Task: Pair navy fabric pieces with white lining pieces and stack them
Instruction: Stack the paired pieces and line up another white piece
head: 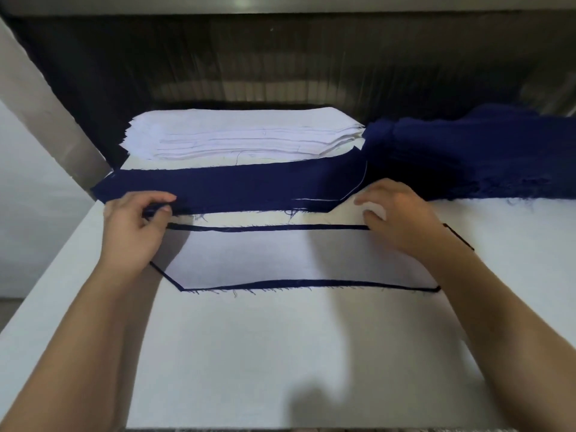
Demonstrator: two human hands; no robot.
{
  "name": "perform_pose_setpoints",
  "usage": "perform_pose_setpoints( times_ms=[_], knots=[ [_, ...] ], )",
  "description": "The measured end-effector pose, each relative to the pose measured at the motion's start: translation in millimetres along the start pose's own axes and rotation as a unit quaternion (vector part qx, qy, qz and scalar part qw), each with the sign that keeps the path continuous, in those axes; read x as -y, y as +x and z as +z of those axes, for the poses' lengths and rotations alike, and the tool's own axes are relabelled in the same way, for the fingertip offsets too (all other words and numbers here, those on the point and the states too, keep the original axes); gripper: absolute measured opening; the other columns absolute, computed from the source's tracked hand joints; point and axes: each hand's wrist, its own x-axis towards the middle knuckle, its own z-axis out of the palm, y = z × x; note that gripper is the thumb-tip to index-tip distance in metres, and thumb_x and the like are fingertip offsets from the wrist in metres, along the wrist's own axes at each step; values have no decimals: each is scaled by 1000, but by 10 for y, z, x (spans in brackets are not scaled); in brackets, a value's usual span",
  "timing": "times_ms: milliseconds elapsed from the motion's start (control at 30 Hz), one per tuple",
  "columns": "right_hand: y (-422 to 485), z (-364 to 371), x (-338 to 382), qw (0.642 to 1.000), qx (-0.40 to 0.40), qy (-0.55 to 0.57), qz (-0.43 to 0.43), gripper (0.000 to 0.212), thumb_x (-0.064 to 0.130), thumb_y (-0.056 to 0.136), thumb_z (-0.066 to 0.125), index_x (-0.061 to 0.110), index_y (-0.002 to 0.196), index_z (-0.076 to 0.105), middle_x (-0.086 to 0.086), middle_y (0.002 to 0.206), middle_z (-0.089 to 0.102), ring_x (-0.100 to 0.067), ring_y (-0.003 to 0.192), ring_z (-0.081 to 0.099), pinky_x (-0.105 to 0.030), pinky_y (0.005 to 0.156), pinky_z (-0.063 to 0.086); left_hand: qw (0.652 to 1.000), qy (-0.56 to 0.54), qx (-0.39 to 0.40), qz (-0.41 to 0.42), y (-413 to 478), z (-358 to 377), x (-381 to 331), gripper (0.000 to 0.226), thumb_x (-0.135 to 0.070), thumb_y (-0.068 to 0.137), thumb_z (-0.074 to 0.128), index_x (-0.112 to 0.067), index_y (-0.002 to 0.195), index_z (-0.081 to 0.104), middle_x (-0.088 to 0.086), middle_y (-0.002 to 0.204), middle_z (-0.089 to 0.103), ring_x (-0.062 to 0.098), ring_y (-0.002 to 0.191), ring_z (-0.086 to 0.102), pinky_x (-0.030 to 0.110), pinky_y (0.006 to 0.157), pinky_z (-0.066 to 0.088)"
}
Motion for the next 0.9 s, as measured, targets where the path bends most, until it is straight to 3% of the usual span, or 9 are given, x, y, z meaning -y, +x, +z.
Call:
perform_pose_setpoints(
  times_ms=[100,233,367,467,567,667,900],
  knots=[
    [398,97,116,997,-33,63,1,39,10,90,55,10,129,54,-9,135,48,-24,125,42,-28,103,30,999,31,-20,-20,270,37,40,24,-8,93,53,-7,112,67,15,120,62,36,117,51,50,106,37],
    [1009,219,170,992,-44,111,48,49,17,94,49,7,141,38,-14,145,37,-27,135,30,-32,113,22,994,90,-38,-38,645,137,-7,32,-17,99,46,-11,126,59,16,136,51,35,131,33,39,112,23],
    [1479,303,131,995,-25,45,88,55,28,98,40,13,148,23,-20,152,18,-32,141,15,-35,115,14,992,113,-49,-18,1012,203,-8,39,-24,102,38,-12,138,48,12,145,44,35,137,26,38,111,20],
    [1644,360,118,994,3,-67,89,56,42,100,28,18,149,17,-21,154,9,-32,143,5,-42,115,9,989,148,-28,-4,1227,306,-36,44,-32,104,31,-17,144,41,8,153,33,32,142,18,41,113,14],
    [1727,368,112,987,17,-138,84,56,47,99,20,16,144,26,-23,146,30,-33,138,21,-46,111,19,977,208,21,-34,1400,437,-44,49,-43,104,23,-25,148,34,3,159,22,25,147,7,46,115,3],
    [1736,349,113,985,15,-157,69,46,40,99,22,12,130,43,-18,133,46,-29,129,35,-46,107,25,965,249,64,-52,1500,500,1,48,-46,102,22,-30,144,38,-1,157,24,21,147,7,50,114,-1],
    [1669,304,149,970,-27,-241,26,30,22,95,35,10,116,53,-10,116,56,-30,118,44,-46,104,26,946,321,38,35,1491,426,107,42,-37,98,45,-19,136,50,5,146,44,29,140,21,51,109,9]
  ],
)
